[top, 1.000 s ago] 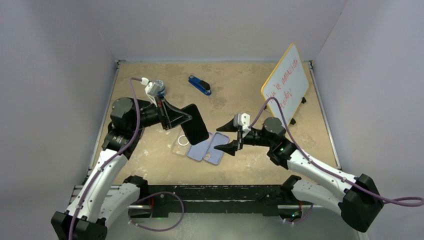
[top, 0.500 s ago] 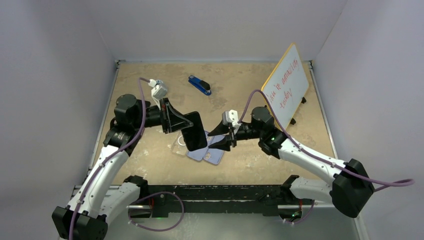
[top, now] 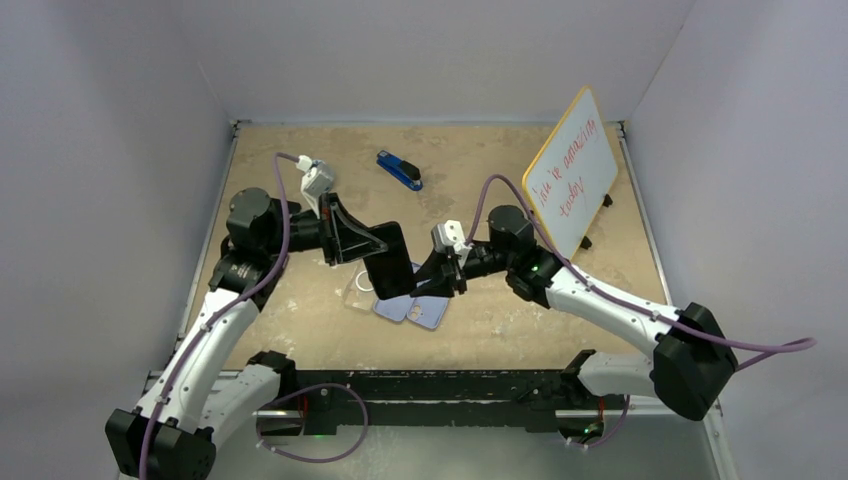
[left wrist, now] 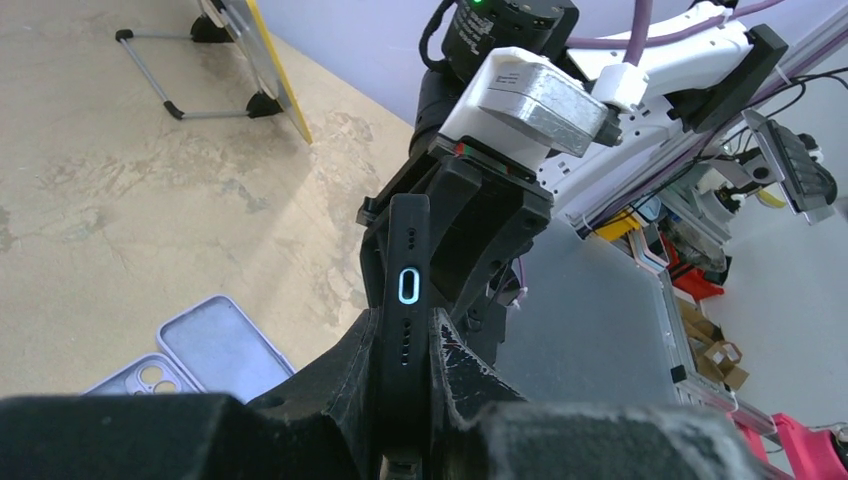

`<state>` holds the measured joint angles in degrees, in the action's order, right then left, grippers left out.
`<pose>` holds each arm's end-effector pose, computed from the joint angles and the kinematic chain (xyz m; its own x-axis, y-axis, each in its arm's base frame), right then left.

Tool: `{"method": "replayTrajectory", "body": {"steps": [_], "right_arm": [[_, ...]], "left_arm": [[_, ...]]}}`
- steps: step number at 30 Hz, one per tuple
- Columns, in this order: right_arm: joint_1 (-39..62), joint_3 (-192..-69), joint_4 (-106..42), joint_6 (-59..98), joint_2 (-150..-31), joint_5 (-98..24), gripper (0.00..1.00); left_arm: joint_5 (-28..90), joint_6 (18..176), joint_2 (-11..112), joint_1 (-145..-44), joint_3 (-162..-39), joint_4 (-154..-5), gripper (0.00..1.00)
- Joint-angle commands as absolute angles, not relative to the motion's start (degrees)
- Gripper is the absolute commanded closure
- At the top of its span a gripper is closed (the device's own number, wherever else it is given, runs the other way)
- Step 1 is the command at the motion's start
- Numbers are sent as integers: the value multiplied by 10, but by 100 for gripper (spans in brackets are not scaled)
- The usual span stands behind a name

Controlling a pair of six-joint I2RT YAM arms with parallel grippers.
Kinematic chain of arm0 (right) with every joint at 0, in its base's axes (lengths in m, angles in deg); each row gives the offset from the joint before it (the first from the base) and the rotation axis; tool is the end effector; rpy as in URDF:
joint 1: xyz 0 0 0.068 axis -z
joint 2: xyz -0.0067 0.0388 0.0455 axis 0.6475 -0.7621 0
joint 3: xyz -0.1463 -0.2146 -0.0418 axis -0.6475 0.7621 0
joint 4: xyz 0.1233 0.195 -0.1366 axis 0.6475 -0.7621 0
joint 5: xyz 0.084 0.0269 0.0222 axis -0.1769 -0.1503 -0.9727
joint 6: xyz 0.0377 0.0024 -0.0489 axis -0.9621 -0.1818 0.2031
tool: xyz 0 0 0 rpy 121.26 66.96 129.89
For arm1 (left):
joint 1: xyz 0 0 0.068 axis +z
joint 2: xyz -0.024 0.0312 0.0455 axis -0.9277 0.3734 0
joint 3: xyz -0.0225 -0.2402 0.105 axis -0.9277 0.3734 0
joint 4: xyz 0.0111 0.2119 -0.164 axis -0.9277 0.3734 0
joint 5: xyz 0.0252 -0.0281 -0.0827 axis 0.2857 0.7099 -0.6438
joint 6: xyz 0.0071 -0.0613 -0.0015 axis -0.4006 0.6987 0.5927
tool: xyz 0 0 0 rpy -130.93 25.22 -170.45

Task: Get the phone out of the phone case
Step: Remove the phone case from the phone.

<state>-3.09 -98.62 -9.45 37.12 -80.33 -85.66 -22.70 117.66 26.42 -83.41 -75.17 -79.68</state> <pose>0.1824 0.2264 0.2848 0.1228 -0.0222 -0.9922 -0.9765 -0.1811 -0.1168 0.1927 -0.0954 0.3504 -0.5495 -0.1126 -0.8279 0.8060 0.1896 -0.5607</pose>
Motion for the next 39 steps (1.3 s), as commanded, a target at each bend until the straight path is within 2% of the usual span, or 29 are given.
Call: {"method": "replayTrajectory", "body": {"steps": [1, 4, 5, 14, 18, 23, 28, 30, 34, 39], "right_arm": [[-35, -1020, -122, 414, -812, -876, 78], [-36, -1027, -165, 474, -818, -879, 96], [-36, -1028, -178, 498, -818, -881, 100], [-36, -1046, -263, 653, -820, -891, 100], [-36, -1067, -292, 698, -829, -877, 100], [-36, -1083, -293, 696, -840, -860, 100], [-36, -1059, -225, 606, -835, -869, 100], [-36, -1043, -183, 559, -829, -873, 95], [-37, -1008, -109, 470, -811, -876, 72], [-36, -943, -36, 376, -782, -794, 53]], "left_arm": [[-256, 1207, 266, -831, -750, -860, 100], [-265, 1226, 276, -831, -744, -879, 100], [-266, 1228, 280, -831, -745, -878, 100], [-285, 1253, 296, -831, -741, -895, 100], [-298, 1295, 301, -831, -724, -947, 100], [-299, 1310, 295, -831, -719, -964, 100], [-296, 1304, 290, -831, -719, -957, 100], [-291, 1300, 288, -831, -715, -958, 100], [-261, 1296, 278, -831, -706, -957, 100], [-172, 1303, 270, -830, -692, -939, 100]]}}
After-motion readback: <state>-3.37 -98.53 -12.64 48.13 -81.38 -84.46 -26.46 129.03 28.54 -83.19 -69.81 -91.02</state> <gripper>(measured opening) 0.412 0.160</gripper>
